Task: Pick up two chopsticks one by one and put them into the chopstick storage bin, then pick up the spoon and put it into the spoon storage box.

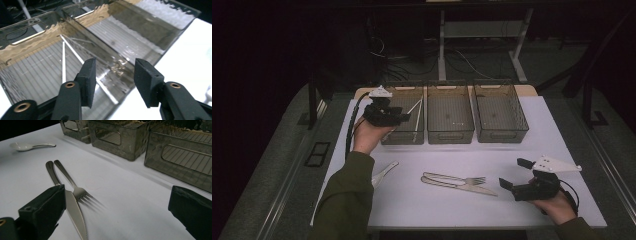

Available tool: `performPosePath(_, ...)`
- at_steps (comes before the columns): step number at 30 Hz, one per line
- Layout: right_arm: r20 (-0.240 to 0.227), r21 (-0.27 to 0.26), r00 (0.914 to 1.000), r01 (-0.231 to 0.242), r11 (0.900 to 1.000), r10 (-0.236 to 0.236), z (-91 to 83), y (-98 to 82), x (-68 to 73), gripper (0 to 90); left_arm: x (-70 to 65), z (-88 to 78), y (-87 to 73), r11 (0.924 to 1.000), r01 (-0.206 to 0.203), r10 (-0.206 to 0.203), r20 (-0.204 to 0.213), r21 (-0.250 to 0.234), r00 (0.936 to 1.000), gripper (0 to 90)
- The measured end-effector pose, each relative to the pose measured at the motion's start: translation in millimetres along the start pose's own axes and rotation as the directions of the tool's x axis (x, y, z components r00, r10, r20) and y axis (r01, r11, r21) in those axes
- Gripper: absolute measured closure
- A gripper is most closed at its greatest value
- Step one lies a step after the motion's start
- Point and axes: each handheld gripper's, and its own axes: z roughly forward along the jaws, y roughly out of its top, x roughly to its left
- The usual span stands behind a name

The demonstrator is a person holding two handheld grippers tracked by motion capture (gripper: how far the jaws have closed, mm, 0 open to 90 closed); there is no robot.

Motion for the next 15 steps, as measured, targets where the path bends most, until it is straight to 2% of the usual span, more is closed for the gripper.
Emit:
performPosePath(3, 0.001, 0.001, 1.0, -0.001, 1.0, 0.001, 0.1, 0.0, -0.2, 1.4, -9.0, -7.4, -4.5, 0.9999, -0.011, 0.011, 0.008, -0.008, 0.9999, 46.8)
performPosePath(6, 0.0, 0.002, 1.0, -0.001, 1.0, 0.001, -0.7, -0.2, 0.2, 1.4, -15.9, -13.2, -13.8, 0.9997, -0.004, 0.005, 0.026, -0.024, 0.9996, 45.3)
performPosePath(15, 0.004, 0.001, 1.0, -0.004, 1.0, 0.004, -0.5, 0.0, 0.0, 1.4, -32.9, -25.4, -45.6, 0.9998, -0.02, 0.02, 0.026, -0.009, 0.9995, 42.1)
